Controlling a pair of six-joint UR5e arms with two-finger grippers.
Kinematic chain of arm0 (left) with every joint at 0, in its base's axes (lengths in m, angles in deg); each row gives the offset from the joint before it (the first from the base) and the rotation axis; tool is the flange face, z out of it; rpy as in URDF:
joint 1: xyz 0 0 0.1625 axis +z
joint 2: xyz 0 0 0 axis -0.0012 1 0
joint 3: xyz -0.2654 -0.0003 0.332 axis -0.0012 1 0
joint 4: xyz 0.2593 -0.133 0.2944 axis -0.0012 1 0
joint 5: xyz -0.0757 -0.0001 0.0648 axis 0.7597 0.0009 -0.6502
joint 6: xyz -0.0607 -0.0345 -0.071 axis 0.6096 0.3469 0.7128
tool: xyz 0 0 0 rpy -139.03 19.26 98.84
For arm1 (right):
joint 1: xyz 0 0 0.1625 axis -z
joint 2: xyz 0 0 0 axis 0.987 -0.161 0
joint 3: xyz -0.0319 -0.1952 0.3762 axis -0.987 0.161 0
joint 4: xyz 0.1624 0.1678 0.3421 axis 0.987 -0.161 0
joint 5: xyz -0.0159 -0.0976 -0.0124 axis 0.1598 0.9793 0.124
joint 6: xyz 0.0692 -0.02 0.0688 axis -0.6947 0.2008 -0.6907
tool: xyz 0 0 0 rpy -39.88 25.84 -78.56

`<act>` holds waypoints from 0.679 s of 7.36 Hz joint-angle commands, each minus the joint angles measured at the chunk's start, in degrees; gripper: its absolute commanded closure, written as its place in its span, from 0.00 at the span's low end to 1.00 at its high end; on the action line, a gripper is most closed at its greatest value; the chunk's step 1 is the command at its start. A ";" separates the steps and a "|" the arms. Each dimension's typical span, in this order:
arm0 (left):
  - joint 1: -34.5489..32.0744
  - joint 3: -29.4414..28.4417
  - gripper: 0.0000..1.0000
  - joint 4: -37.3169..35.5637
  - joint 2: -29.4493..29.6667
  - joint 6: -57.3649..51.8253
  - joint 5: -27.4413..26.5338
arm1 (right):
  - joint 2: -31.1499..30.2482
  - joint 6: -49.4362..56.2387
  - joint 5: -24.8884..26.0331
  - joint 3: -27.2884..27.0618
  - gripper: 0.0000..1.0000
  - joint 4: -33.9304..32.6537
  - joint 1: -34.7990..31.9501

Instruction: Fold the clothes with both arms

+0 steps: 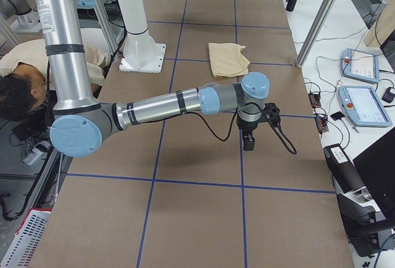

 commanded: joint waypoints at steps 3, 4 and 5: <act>0.00 0.24 0.00 0.00 -0.36 0.00 0.07 | -0.37 0.07 -0.46 -1.58 0.00 0.00 0.00; 0.00 0.59 0.00 0.00 -0.36 0.00 0.16 | -0.37 0.07 -1.25 -2.10 0.00 0.00 0.00; 0.00 1.02 0.00 0.00 -0.36 0.00 0.08 | -0.37 0.07 -0.82 -1.67 0.00 0.00 0.00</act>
